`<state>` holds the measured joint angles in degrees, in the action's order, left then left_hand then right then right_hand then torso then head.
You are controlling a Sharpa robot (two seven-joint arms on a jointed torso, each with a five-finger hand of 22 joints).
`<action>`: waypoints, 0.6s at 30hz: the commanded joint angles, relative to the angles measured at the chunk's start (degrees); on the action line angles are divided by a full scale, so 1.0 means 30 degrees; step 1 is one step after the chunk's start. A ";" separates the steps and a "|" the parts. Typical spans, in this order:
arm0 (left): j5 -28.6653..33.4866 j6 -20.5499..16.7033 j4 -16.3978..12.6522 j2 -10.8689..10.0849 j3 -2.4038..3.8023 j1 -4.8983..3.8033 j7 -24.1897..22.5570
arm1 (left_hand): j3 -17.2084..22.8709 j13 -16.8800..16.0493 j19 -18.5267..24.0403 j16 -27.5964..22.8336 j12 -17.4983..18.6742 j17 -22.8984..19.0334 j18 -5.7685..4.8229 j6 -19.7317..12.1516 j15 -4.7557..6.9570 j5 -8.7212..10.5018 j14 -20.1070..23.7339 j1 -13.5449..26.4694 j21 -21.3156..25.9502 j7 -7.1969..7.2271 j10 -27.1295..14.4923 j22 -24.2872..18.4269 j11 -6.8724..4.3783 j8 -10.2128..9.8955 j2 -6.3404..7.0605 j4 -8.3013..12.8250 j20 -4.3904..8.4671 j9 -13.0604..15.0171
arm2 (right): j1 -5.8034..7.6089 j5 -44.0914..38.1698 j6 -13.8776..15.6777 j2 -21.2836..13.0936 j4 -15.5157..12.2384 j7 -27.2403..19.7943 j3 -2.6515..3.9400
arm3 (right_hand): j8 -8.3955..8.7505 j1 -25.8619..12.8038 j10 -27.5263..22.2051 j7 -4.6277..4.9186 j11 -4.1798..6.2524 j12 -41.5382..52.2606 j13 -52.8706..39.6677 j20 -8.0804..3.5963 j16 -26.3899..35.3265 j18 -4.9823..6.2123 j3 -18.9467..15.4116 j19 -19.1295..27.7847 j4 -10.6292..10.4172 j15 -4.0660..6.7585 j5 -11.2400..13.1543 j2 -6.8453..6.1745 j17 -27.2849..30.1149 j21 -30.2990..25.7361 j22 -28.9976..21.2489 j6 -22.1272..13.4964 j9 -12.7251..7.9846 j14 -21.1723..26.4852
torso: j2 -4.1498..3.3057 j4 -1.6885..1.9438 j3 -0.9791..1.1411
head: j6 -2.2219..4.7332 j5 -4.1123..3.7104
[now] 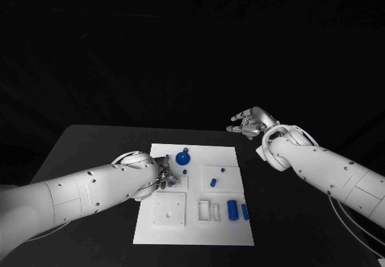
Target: Assemble the parts on the task board
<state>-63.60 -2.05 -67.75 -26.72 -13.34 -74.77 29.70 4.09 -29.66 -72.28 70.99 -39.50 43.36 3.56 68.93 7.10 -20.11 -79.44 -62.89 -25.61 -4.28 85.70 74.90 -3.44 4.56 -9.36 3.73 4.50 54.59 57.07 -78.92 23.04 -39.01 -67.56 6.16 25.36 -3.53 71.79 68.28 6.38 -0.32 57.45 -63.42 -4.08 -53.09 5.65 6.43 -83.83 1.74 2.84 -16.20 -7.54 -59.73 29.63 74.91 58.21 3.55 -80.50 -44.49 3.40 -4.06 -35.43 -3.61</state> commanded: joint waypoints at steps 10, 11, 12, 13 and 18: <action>0.0048 0.0794 0.0189 0.0129 -0.0108 0.0186 -0.0008 | -0.0362 -0.0005 -0.0024 0.0046 -0.0094 -0.0077 0.0271 0.4020 0.0045 0.0360 -0.0120 -0.0047 0.0066 0.2585 0.0316 0.0370 -0.0625 -0.0059 0.0483 -0.0559 -0.0046 -0.0003 | -0.0030 -0.0152 -0.0282 0.0033 0.0028 -0.0032 0.0010 | -0.0015 -0.0130 -0.0068 0.0028 -0.0116 -0.0030 0.0017 -0.0066 0.0062 0.0358 -0.0031 -0.0808 0.0078 0.0137 -0.0094 -0.0008 -0.0027 -0.0073 0.1082 -0.0087 0.0023 -0.0033 | 0.0001 0.0013 -0.0021 | -0.0010 -0.0071; 0.0048 0.0808 0.0199 0.0127 -0.0108 0.0185 0.0000 | -0.0444 0.0000 -0.0025 0.0044 -0.0090 -0.0081 0.0268 0.4013 0.0045 0.0405 -0.0119 -0.0025 0.0075 0.2586 0.0316 0.0369 -0.0623 -0.0063 0.0568 -0.0640 -0.0043 -0.0003 | -0.0031 -0.0153 -0.0284 0.0033 0.0029 -0.0031 0.0010 | -0.0015 -0.0130 -0.0068 0.0028 -0.0116 -0.0030 0.0017 -0.0066 0.0062 0.0358 -0.0031 -0.0808 0.0078 0.0137 -0.0094 -0.0008 -0.0027 -0.0073 0.1082 -0.0087 0.0023 -0.0033 | 0.0002 0.0017 -0.0022 | -0.0017 -0.0073; 0.0048 0.0816 0.0207 0.0125 -0.0108 0.0185 0.0007 | -0.0546 0.0015 -0.0033 0.0039 -0.0069 -0.0095 0.0273 0.4010 0.0051 0.0460 -0.0114 -0.0028 0.0075 0.2593 0.0318 0.0375 -0.0627 -0.0063 0.0661 -0.0762 -0.0055 0.0001 | -0.0032 -0.0153 -0.0284 0.0032 0.0030 -0.0029 0.0010 | -0.0015 -0.0130 -0.0068 0.0028 -0.0116 -0.0030 0.0017 -0.0066 0.0062 0.0358 -0.0031 -0.0808 0.0078 0.0137 -0.0094 -0.0008 -0.0027 -0.0073 0.1082 -0.0087 0.0023 -0.0033 | 0.0005 0.0019 -0.0023 | -0.0024 -0.0073; 0.0048 0.0819 0.0216 0.0121 -0.0108 0.0185 0.0018 | -0.0665 0.0016 -0.0031 0.0023 -0.0075 -0.0122 0.0270 0.4007 0.0045 0.0577 -0.0105 0.0033 0.0082 0.2594 0.0317 0.0372 -0.0625 -0.0063 0.0777 -0.0868 -0.0045 0.0004 | -0.0032 -0.0154 -0.0283 0.0032 0.0032 -0.0028 0.0010 | -0.0014 -0.0142 -0.0087 0.0029 -0.0119 -0.0046 0.0033 -0.0063 0.0097 0.0360 -0.0051 -0.0808 0.0072 0.0134 -0.0085 -0.0009 -0.0008 -0.0095 0.1080 -0.0096 0.0023 -0.0019 | 0.0005 0.0019 -0.0023 | -0.0024 -0.0073; 0.0047 0.0706 0.0270 0.0087 -0.0106 0.0185 0.0084 | -0.1486 0.0047 -0.0030 -0.0014 -0.0058 -0.0187 0.0224 0.4052 0.0048 0.2529 -0.0085 0.0630 0.0109 0.2607 0.0317 0.0368 -0.0627 -0.0032 0.1449 -0.1550 -0.0006 0.0050 | -0.0039 -0.0155 -0.0269 0.0032 0.0040 -0.0027 0.0010 | -0.0015 -0.0147 -0.0089 0.0030 -0.0120 -0.0049 0.0035 -0.0063 0.0098 0.0360 -0.0058 -0.0808 0.0066 0.0134 -0.0078 -0.0011 -0.0008 -0.0099 0.1079 -0.0100 0.0023 -0.0019 | 0.0004 0.0010 -0.0036 | -0.0018 -0.0074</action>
<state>-63.55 -1.39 -67.04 -26.50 -13.51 -74.49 29.55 -0.05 -29.57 -72.28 70.99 -39.49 42.85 3.55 80.87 7.45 -12.87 -79.91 -61.06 -25.61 3.39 84.03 74.94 -5.09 4.28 -5.64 -0.88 4.50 54.68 57.00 -78.93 22.85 -38.95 -67.42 6.20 25.36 -3.53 71.79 68.08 6.36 -0.52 57.45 -63.37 -4.08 -53.09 5.64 6.43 -83.83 1.74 2.84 -16.20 -7.54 -59.72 29.63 74.91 58.20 3.55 -80.50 -44.48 3.45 -4.14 -35.49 -3.85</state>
